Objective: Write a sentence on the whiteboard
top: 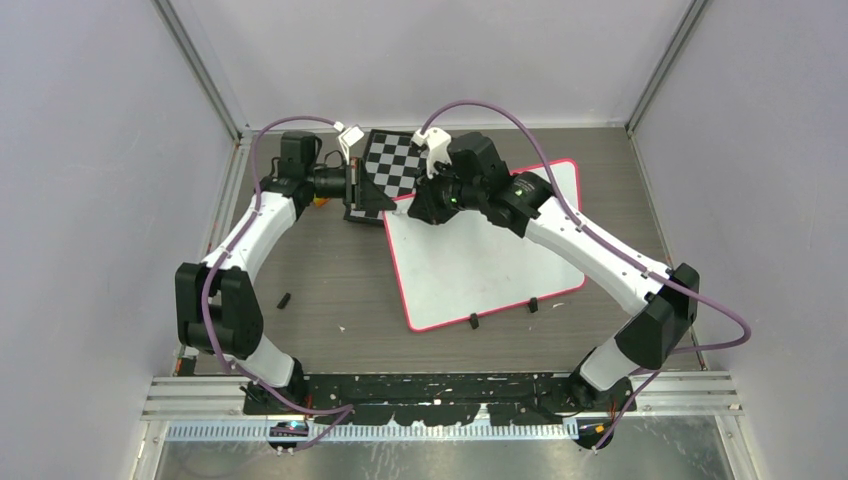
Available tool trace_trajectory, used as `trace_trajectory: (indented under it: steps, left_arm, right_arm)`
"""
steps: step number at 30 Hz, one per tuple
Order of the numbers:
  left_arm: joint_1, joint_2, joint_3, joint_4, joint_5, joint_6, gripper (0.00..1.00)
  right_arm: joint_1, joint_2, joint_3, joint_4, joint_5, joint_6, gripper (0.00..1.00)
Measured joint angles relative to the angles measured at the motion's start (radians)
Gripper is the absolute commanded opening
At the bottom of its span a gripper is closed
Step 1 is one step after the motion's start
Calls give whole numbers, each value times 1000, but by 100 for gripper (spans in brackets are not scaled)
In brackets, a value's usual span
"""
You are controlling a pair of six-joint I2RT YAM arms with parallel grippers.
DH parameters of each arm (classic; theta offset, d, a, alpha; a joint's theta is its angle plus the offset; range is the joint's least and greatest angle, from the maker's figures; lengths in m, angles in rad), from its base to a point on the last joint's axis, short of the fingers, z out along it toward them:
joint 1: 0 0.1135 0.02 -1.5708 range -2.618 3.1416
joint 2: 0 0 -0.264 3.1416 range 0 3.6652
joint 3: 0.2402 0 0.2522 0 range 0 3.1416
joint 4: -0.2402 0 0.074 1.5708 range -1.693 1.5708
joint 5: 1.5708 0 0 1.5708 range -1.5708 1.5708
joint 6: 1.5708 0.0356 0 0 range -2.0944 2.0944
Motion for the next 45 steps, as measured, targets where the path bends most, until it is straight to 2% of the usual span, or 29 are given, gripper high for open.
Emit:
trace_trajectory:
  steps: [7, 19, 32, 45]
  left_arm:
    - [0, 0, 0, 1, -4, 3, 0]
    - [0, 0, 0, 0, -4, 4, 0]
    - [0, 0, 0, 1, 2, 4, 0]
    - [0, 1, 0, 3, 3, 0, 0]
  right_arm:
    - [2, -7, -13, 6, 15, -10, 0]
    - [1, -90, -128, -4, 49, -32, 0]
    - [-11, -103, -64, -24, 15, -14, 0]
    - [-15, -114, -35, -17, 68, -14, 0]
